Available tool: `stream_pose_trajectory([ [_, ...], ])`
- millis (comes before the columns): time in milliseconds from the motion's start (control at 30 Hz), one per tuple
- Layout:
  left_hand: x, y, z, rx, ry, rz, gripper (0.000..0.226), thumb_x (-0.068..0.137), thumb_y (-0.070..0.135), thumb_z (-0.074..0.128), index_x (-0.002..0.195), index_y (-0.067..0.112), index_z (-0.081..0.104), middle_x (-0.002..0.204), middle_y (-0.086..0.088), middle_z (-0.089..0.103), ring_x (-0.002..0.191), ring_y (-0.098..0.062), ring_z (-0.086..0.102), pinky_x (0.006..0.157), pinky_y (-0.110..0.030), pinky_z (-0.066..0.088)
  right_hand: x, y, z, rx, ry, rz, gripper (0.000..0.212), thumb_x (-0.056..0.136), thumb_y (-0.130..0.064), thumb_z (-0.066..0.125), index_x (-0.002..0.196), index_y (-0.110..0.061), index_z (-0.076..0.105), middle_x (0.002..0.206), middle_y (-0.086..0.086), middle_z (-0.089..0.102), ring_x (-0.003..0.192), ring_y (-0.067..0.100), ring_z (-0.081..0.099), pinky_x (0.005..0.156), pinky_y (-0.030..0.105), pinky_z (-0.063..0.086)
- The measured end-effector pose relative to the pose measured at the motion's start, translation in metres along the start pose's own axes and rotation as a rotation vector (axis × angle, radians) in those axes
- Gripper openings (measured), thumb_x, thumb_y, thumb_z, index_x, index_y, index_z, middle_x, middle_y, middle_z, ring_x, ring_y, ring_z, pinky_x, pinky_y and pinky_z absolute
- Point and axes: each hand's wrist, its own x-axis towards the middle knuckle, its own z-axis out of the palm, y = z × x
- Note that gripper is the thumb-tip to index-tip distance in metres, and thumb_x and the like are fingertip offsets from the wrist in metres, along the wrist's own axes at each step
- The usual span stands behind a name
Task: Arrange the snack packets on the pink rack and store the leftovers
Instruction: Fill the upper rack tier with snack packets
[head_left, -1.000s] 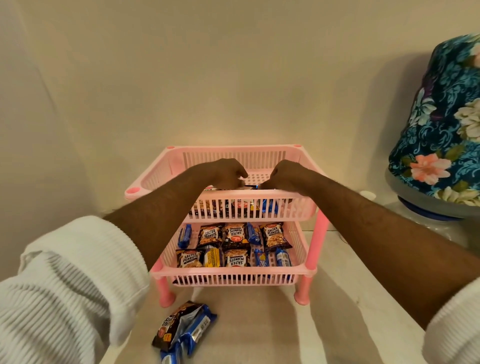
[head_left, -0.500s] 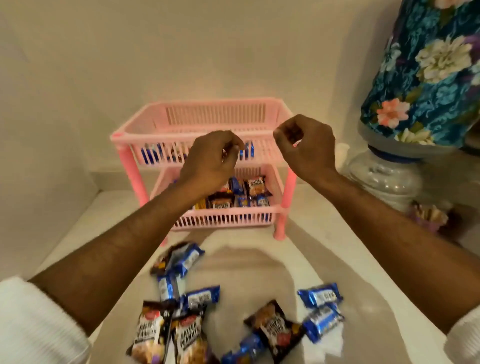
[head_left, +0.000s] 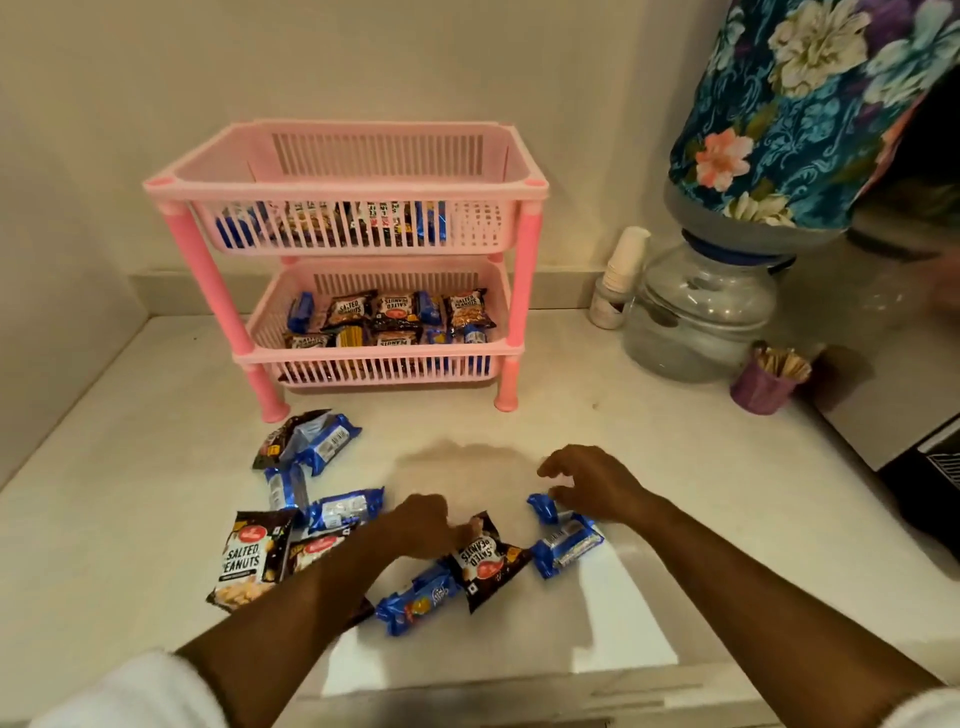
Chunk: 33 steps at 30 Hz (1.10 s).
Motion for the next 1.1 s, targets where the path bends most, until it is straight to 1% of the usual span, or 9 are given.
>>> stream_pose_trajectory([
  [200, 0.007, 0.011, 0.022, -0.251, 0.06, -0.054, 0.076, 0.074, 0.05, 0.078, 0.138, 0.024, 0.046, 0.141, -0.009, 0.039, 0.126, -0.025, 0.045, 0.104, -0.035, 0.043, -0.003, 0.025, 0.033, 0.104, 0.013, 0.094, 0.035, 0.097, -0.027, 0.059, 0.132, -0.023, 0.061, 0.133, -0.001, 0.062, 0.119, 0.017, 0.057, 0.101, 0.028, 0.043],
  [367, 0.009, 0.018, 0.031, -0.37, 0.21, -0.117, 0.078, 0.061, 0.041, 0.09, 0.128, 0.021, 0.055, 0.135, -0.007, 0.043, 0.121, -0.022, 0.046, 0.1, -0.033, 0.046, 0.001, 0.019, 0.043, 0.132, 0.101, 0.12, 0.037, 0.098, -0.029, 0.055, 0.134, -0.022, 0.06, 0.131, 0.003, 0.063, 0.115, 0.019, 0.059, 0.099, 0.03, 0.044],
  [533, 0.013, 0.02, 0.028, -0.616, 0.328, -0.205, 0.091, 0.058, 0.028, 0.094, 0.135, 0.013, 0.049, 0.138, -0.012, 0.042, 0.126, -0.025, 0.046, 0.103, -0.033, 0.045, 0.006, 0.014, 0.045, 0.121, 0.061, 0.13, 0.048, 0.095, -0.03, 0.064, 0.141, -0.02, 0.054, 0.136, 0.003, 0.058, 0.123, 0.02, 0.055, 0.106, 0.031, 0.041],
  [633, 0.013, 0.021, 0.02, -0.773, 0.313, -0.255, 0.087, 0.059, 0.019, 0.094, 0.132, 0.005, 0.05, 0.133, -0.013, 0.054, 0.123, -0.028, 0.053, 0.1, -0.037, 0.049, 0.01, 0.009, 0.042, 0.047, 0.091, 0.093, 0.039, 0.091, -0.028, 0.069, 0.129, -0.021, 0.063, 0.126, 0.002, 0.064, 0.113, 0.018, 0.059, 0.095, 0.026, 0.043],
  [733, 0.011, 0.02, 0.008, -0.864, 0.286, -0.256, 0.063, 0.058, 0.012, 0.094, 0.113, 0.004, 0.063, 0.114, -0.014, 0.067, 0.1, -0.024, 0.064, 0.087, -0.035, 0.057, 0.015, 0.003, 0.039, 0.038, 0.139, 0.074, 0.032, 0.087, -0.032, 0.074, 0.117, -0.024, 0.069, 0.115, 0.002, 0.066, 0.104, 0.019, 0.062, 0.083, 0.026, 0.044],
  [800, 0.008, 0.016, 0.0, -0.991, 0.301, -0.226, 0.053, 0.058, 0.006, 0.092, 0.105, 0.004, 0.067, 0.105, -0.015, 0.07, 0.094, -0.026, 0.067, 0.085, -0.039, 0.059, 0.016, -0.003, 0.035, 0.125, 0.171, 0.1, 0.031, 0.086, -0.035, 0.075, 0.114, -0.022, 0.069, 0.11, 0.001, 0.066, 0.1, 0.02, 0.062, 0.077, 0.028, 0.044],
  [933, 0.001, 0.013, -0.026, -1.306, 0.313, -0.096, 0.05, 0.068, -0.011, 0.08, 0.112, 0.006, 0.064, 0.115, -0.021, 0.067, 0.1, -0.034, 0.068, 0.087, -0.045, 0.058, 0.017, -0.02, 0.019, 0.514, 0.192, 0.124, 0.03, 0.089, -0.036, 0.073, 0.109, -0.014, 0.07, 0.104, 0.005, 0.073, 0.093, 0.02, 0.068, 0.081, 0.038, 0.054],
  [1033, -0.011, 0.019, -0.057, -1.401, 0.37, 0.007, 0.041, 0.078, -0.014, 0.069, 0.108, 0.013, 0.063, 0.119, -0.019, 0.065, 0.103, -0.033, 0.068, 0.08, -0.04, 0.059, 0.015, -0.043, -0.008, 0.832, 0.167, 0.126, 0.016, 0.088, -0.034, 0.074, 0.099, -0.024, 0.07, 0.1, 0.004, 0.075, 0.079, 0.006, 0.071, 0.069, 0.022, 0.055],
  [1100, -0.024, 0.025, -0.079, -1.407, 0.419, 0.086, 0.042, 0.083, -0.016, 0.063, 0.114, 0.013, 0.06, 0.12, -0.019, 0.065, 0.107, -0.031, 0.066, 0.08, -0.037, 0.058, 0.017, -0.06, -0.028, 0.966, 0.172, 0.115, 0.022, 0.088, -0.033, 0.074, 0.104, -0.019, 0.069, 0.101, 0.006, 0.075, 0.081, 0.01, 0.071, 0.071, 0.025, 0.055],
])
